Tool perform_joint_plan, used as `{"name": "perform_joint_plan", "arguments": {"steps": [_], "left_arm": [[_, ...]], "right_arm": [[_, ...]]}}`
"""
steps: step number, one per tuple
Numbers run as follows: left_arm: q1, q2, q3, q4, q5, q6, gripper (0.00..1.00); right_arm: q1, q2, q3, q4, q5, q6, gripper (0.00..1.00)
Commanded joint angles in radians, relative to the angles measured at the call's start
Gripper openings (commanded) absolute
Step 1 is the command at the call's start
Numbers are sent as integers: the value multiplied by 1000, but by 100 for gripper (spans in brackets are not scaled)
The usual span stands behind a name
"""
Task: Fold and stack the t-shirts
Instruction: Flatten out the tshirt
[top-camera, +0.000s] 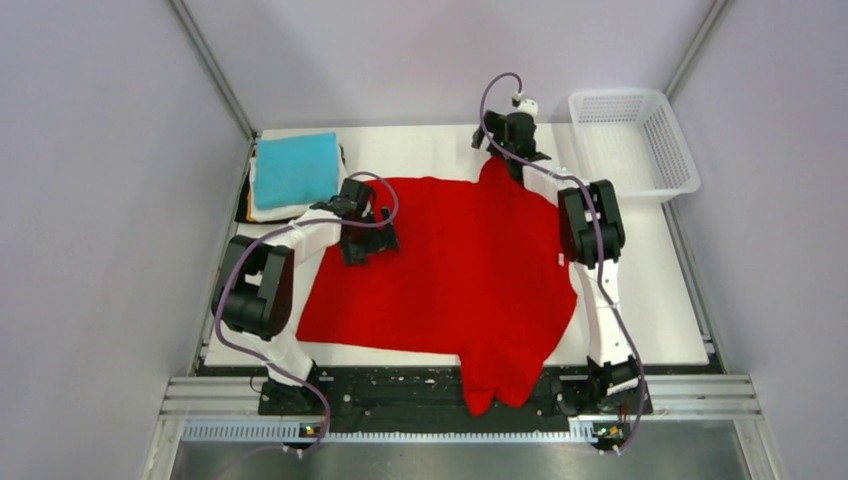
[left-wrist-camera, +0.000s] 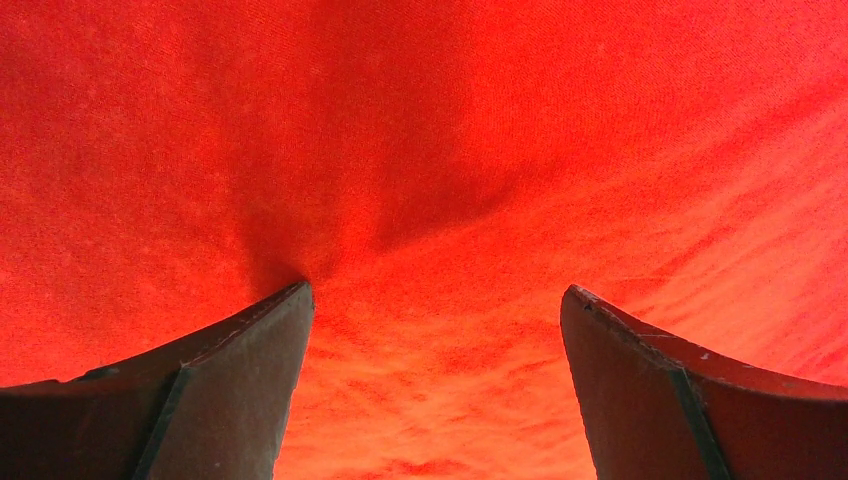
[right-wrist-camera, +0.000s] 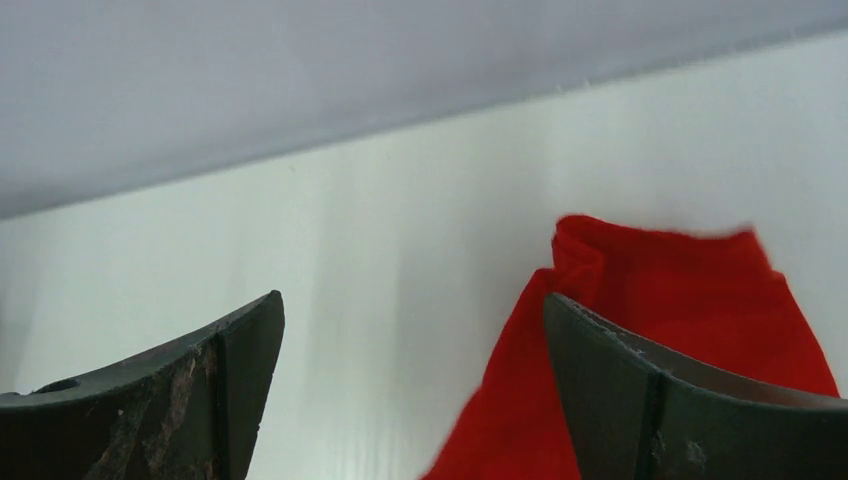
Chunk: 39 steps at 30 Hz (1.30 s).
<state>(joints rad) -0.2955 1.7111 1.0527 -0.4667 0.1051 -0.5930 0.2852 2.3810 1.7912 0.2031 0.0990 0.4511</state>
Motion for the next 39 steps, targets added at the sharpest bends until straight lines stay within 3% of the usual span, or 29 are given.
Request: {"name": "perform_joint_plan", "arguments": {"steps": [1,4,8,11,17,21,24,32,39], "left_arm": [[2,35,22,-37,-48,15,99],[2,26,33,-44,-50,13,99],[3,9,54,-49,-33,12,99],[2,-10,75,-47,-10,9,99],[-3,-48,143,-42,-22,0,99],[-3,-3,196,-45,-56,8,99],[-3,52,232,-46,-58,9,99],[-2,200,308,-27,-38,7,99],[10,359,480,-84,-56,26,99]], "right_arm": [[-6,115,263,65,-49,36,99],[-7,195,447,-86,-55,31,99],[-6,92,394,-159,-46,-34,99],[-7,-69,250,-258,-21,-99,99],[-6,-467,-232,-503,84,-71,99],[-3,-667,-524,-569,75,-17,99],[-4,-751,-638,-599,51,-4,99],[-4,-615,-648,-554,68,-23,98],[-62,-343,-416,-569,134,-48,98]]}}
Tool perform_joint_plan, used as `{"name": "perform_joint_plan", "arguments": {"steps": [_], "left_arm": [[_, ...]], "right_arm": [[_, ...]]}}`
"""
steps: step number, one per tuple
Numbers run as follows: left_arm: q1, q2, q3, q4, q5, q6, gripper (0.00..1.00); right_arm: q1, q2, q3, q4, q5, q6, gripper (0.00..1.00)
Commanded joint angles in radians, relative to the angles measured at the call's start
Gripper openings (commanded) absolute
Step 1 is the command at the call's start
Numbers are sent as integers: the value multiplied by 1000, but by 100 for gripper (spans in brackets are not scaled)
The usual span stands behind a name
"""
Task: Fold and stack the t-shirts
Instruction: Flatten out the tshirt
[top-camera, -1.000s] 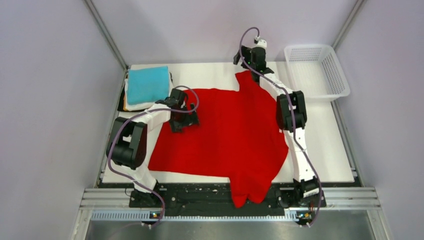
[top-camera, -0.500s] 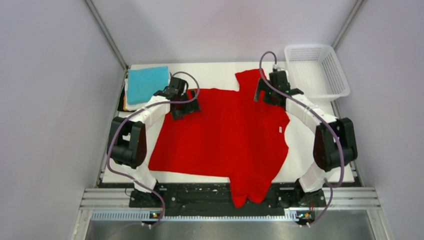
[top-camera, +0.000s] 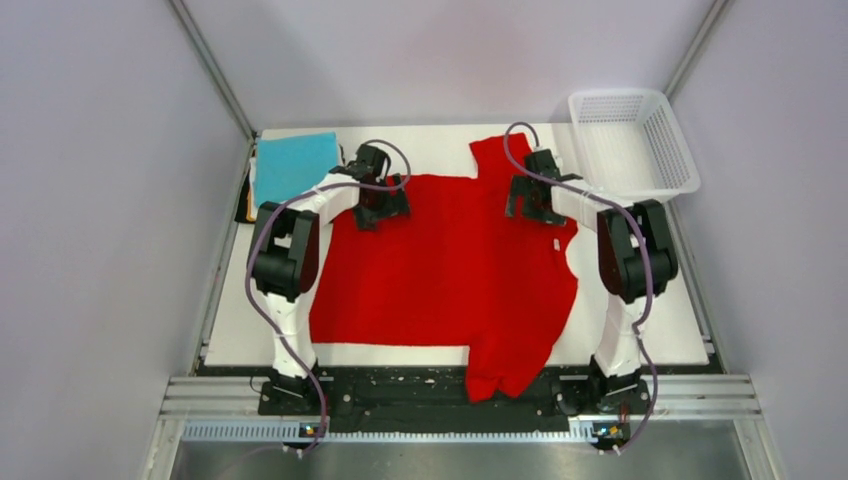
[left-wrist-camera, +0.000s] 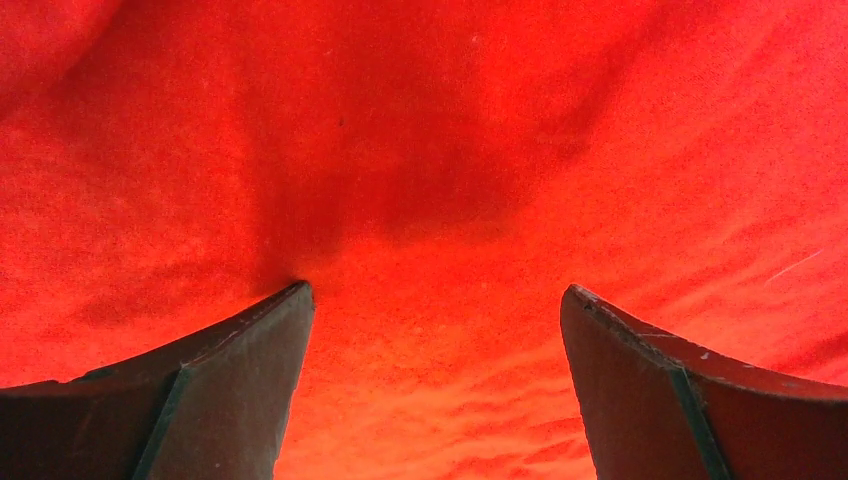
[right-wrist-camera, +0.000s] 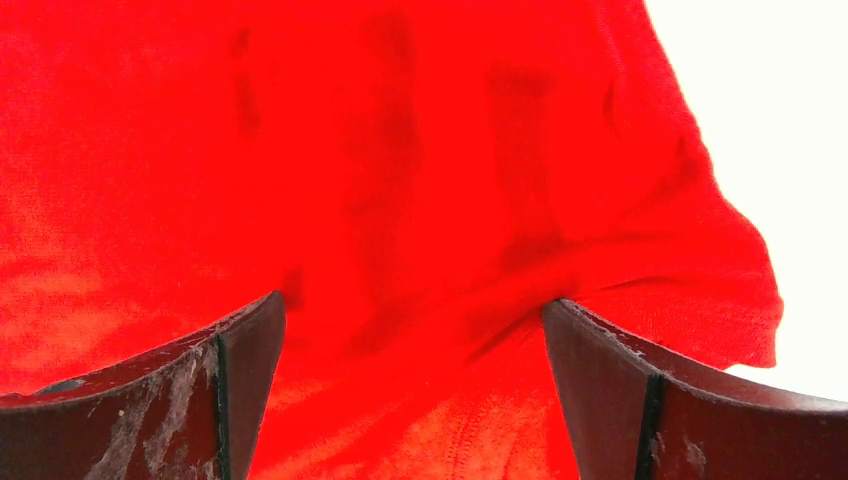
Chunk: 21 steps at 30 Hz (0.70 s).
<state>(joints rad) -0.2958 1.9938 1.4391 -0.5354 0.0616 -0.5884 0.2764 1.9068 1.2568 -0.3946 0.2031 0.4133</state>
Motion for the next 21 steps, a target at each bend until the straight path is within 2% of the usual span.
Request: {"name": "perform_joint_plan", "arguments": {"steps": [1,6,13,17,21], "left_arm": [[17,95,118,-17,-11,26,99],[48,203,265,-54,26,44,99],[50,261,407,-77,56,80,99],[48,199,397,-81,80,81,99],[31,53,276,-74,69,73,99]], "right_arm": [[-64,163,158,34,30,-28,98],[-105,306,376,9,17,-115,98],[-108,398,612,-32,15,-241,98],[-105,336,618,-42,-39,-249,98],[-71,169,507,-22,-53,-250,99]]}}
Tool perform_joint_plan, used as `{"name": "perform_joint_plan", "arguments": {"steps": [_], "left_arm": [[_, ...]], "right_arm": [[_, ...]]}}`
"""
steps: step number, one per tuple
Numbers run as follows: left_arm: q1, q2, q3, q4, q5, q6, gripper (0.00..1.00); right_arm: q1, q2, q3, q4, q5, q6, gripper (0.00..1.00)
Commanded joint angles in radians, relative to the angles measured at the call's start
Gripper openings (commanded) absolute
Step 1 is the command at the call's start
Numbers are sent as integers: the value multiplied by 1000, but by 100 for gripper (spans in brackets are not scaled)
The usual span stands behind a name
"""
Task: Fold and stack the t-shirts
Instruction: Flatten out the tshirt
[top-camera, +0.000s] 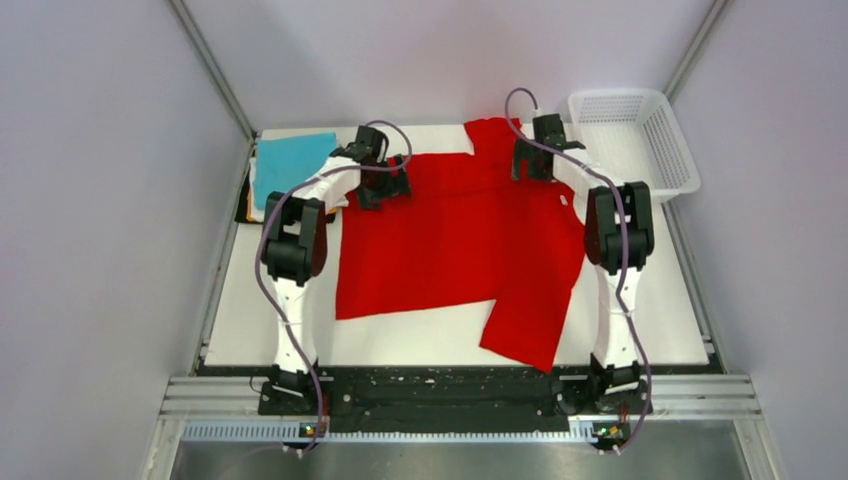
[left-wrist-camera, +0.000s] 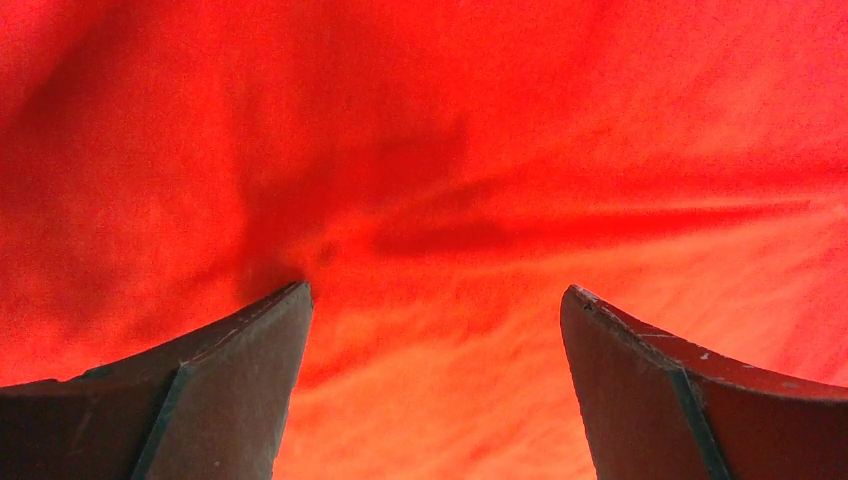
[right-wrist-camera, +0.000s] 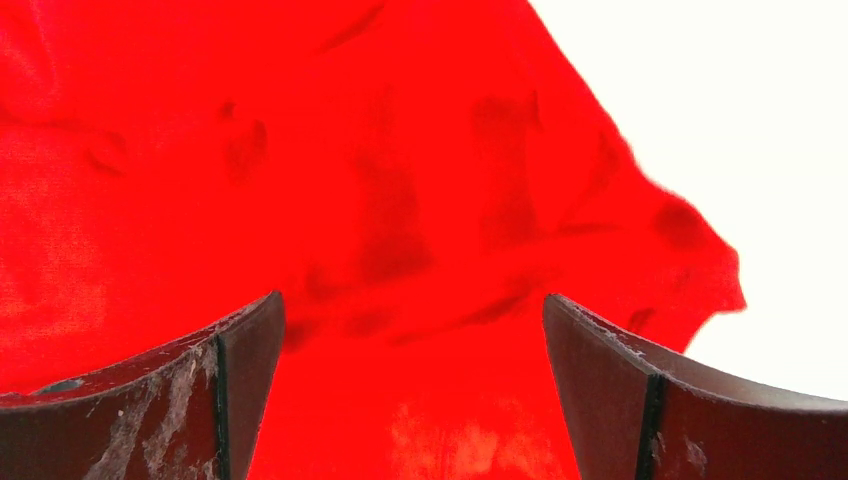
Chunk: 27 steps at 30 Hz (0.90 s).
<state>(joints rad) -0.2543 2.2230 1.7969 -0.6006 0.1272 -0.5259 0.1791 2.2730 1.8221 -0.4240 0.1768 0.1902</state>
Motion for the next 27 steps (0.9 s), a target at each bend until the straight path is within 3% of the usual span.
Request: {"name": "perform_joint_plan", "arguments": {"steps": [1,6,12,20,27], "left_arm": [[-16,-243,-130,-3,-8,6,99],[-26,-509,-418,-26,-109,-79,98],[-26,-797,-765,-189,-260,-266,98],[-26,-1055,-1069,-240,-305,-419,94],[-26,-1009,-1146,-150,-301,-493,66]], "right_arm": [[40,-245,-103,18,-24,-28,99],[95,-477,-366,58,-7,44,99],[97,-718,-692,152,-14,182,99],[98,-859,-849,157,-7,202,99],[99,-896,-877,132,-5,195,99]]}}
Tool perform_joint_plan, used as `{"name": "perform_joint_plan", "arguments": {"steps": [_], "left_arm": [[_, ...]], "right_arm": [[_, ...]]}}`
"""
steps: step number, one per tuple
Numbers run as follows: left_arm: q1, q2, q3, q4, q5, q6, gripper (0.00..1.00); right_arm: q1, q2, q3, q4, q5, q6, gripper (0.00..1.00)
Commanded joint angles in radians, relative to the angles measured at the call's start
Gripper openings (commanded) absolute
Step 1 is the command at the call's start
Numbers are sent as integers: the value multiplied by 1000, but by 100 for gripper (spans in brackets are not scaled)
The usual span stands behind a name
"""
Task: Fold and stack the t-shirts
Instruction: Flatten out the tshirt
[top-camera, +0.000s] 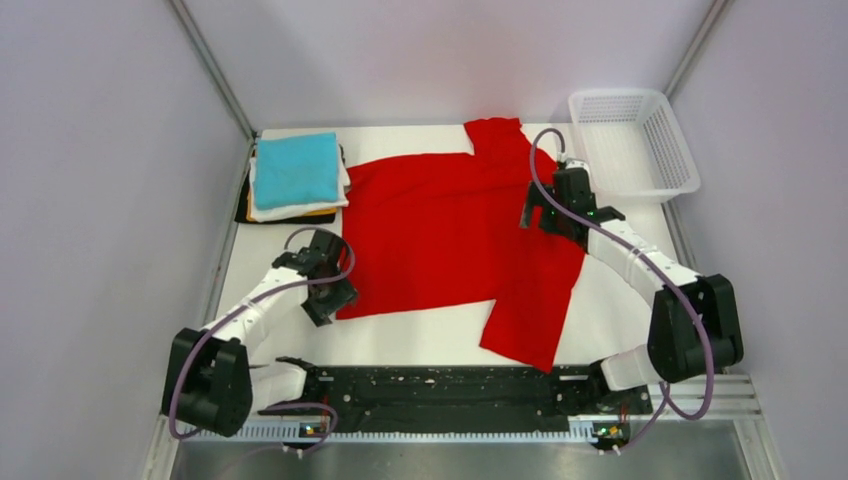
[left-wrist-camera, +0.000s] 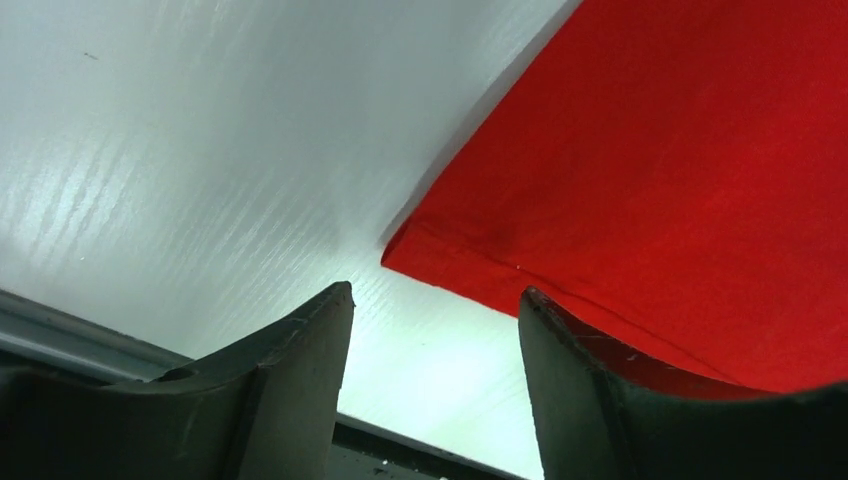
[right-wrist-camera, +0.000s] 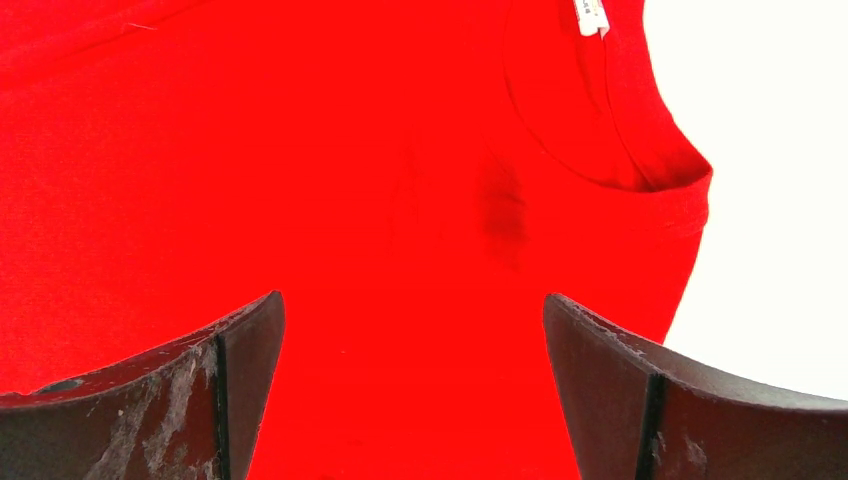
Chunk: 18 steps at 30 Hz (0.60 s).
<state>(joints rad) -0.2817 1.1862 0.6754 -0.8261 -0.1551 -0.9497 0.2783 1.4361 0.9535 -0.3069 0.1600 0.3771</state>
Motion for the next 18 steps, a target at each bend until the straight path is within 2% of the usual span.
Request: {"name": "perform_joint_plan", "arguments": {"steps": [1,5,14,17,18], "left_arm": [[1,40,-31,88,-26,-75,65],[1,79,-34,109,-49,-98,56],[1,119,-76,134,-81,-138,47],[1,144,-80,179,-67,-138,38],[1,154,-79,190,-63,-137,31]], "right_arm": [[-1,-63,-16,15,12,6,99],[-2,-88,-35,11,20,4,99],[-1,-138,-69,-17,33,6,99],[-2,-152,-78,-38,26,6,99],[-2,-162,-81,-51,25,6,99]]}}
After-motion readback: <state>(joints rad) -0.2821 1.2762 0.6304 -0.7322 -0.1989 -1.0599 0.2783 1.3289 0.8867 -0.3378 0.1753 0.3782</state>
